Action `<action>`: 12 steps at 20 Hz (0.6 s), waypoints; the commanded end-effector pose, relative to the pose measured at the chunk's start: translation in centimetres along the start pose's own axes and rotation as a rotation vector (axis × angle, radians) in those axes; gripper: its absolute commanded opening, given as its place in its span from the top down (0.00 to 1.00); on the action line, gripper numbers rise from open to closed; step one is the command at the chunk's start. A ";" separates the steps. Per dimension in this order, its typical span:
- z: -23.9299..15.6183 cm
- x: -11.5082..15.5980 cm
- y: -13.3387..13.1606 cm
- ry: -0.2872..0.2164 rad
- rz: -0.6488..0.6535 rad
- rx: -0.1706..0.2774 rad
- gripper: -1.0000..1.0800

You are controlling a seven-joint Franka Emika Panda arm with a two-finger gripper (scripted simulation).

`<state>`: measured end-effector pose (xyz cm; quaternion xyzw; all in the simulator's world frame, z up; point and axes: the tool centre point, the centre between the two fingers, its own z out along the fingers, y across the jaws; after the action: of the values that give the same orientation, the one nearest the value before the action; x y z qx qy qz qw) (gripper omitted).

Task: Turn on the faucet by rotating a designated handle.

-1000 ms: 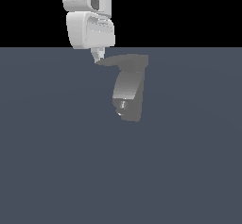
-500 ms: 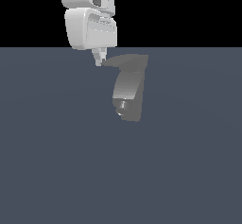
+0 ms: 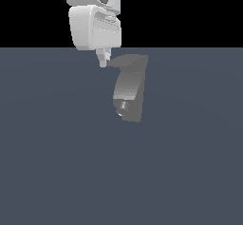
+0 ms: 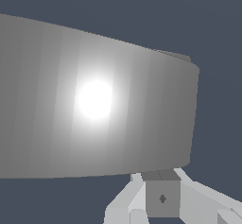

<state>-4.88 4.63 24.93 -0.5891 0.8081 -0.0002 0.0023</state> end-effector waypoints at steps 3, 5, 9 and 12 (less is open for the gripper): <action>0.0 3.0 -0.1 0.002 0.018 -0.001 1.00; 0.0 4.0 0.0 0.002 0.018 -0.001 1.00; 0.0 6.0 0.1 0.002 0.019 -0.002 1.00; 0.0 7.6 0.3 0.003 0.020 -0.002 1.00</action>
<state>-7.10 -0.30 24.93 -0.5926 0.8055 0.0000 0.0011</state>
